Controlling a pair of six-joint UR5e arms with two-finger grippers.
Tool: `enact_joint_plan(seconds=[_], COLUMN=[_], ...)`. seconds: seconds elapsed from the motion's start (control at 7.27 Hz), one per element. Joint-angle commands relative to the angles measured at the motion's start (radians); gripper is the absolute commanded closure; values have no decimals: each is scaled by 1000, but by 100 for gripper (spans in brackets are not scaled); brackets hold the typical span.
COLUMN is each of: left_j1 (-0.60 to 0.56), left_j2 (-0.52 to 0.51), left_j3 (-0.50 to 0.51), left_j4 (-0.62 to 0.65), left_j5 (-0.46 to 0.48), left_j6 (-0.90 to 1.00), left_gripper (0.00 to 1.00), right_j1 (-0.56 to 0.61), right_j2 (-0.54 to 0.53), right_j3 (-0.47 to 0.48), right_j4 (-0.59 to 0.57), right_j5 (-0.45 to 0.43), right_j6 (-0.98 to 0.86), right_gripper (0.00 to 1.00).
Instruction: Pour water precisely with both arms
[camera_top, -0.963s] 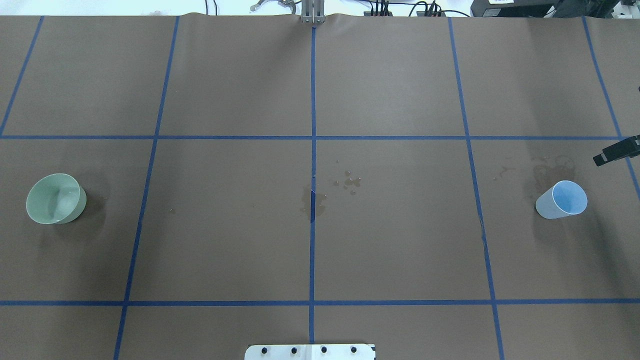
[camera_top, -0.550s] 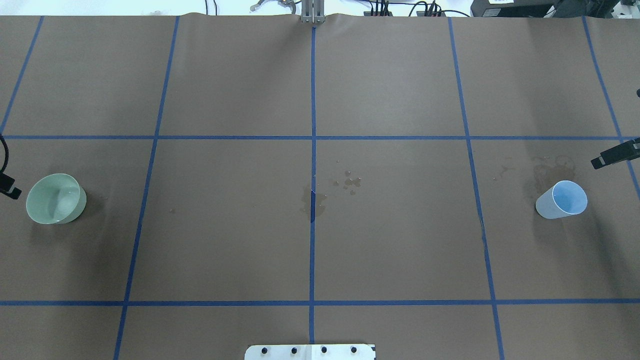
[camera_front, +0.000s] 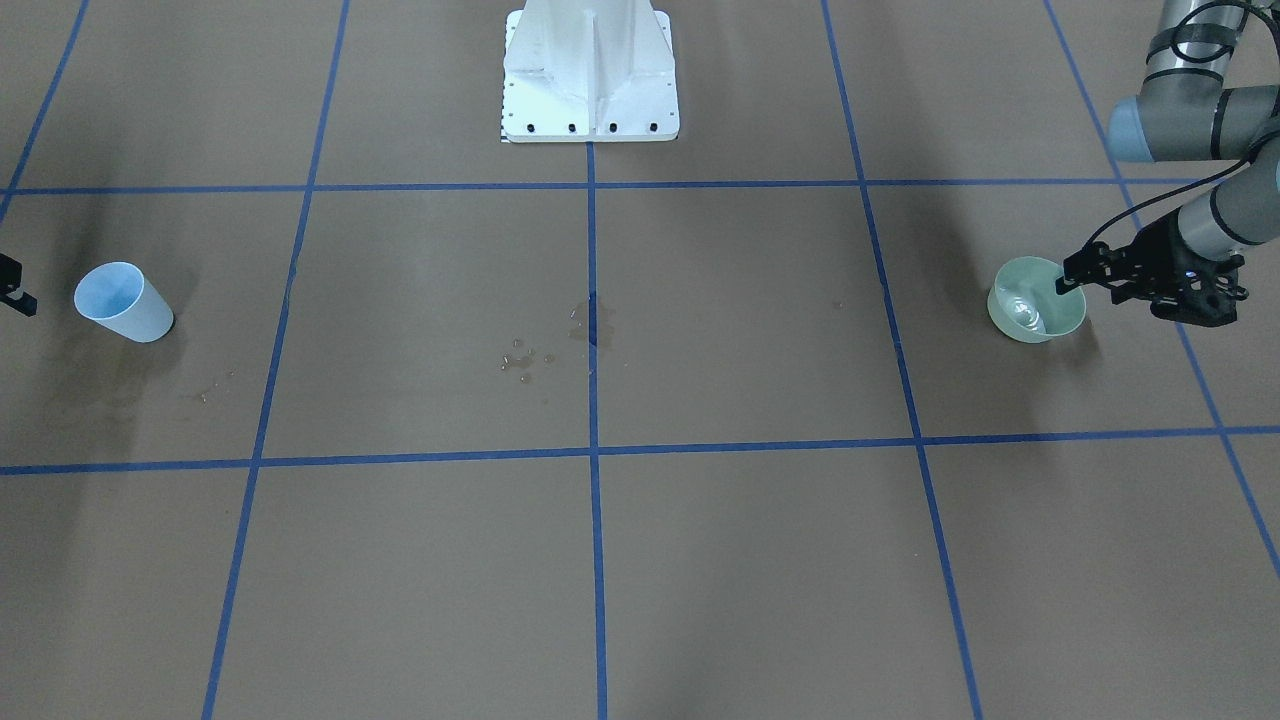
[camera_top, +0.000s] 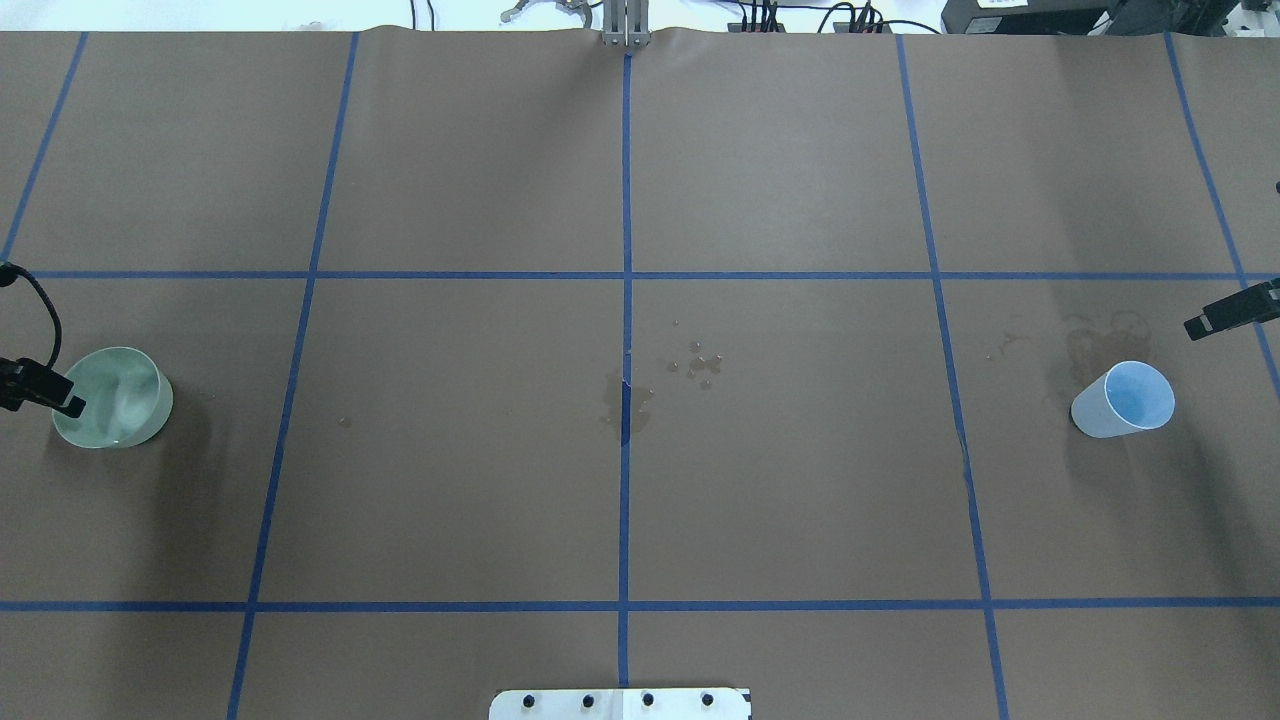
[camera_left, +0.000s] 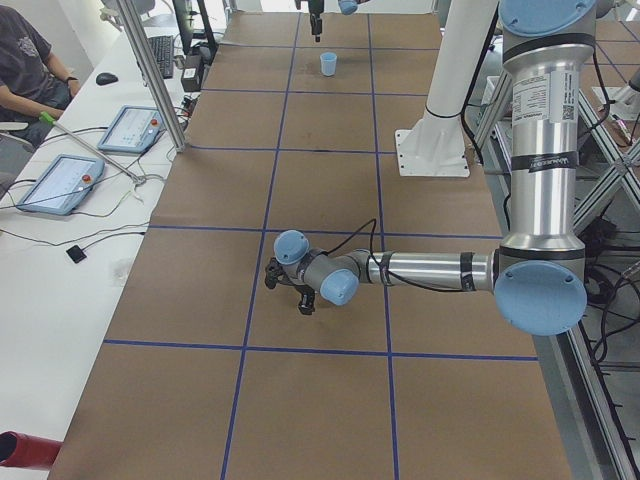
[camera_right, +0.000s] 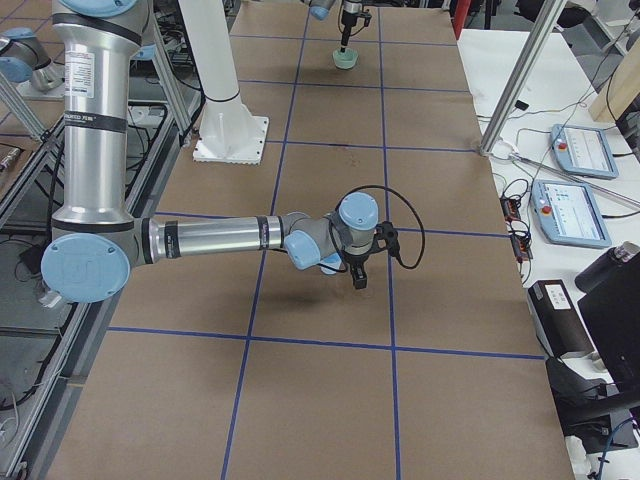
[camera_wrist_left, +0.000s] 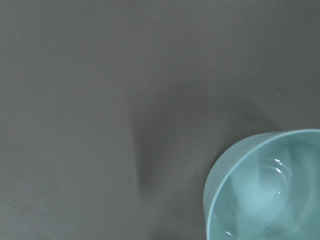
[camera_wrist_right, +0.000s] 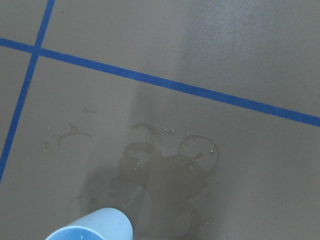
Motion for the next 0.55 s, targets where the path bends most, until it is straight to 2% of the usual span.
enact_joint_plan(seconds=[0.0, 0.14, 0.28, 0.41], left_j1=[6, 6, 6, 6], left_j2=[-20, -22, -43, -115], left_j3=[7, 4, -2, -14], left_j4=[-7, -7, -10, -12], left_j5=[-7, -11, -60, -132], left_j6=[-14, -15, -62, -205], left_gripper=[100, 100, 100, 100], right_j1=[0, 0, 0, 2], right_j2=[-1, -1, -1, -1], right_j3=[-1, -1, -1, 2], right_j4=[0, 0, 0, 0], right_j5=[-1, -1, -1, 0], right_j6=[-1, 0, 0, 0], right_gripper=[0, 0, 0, 0])
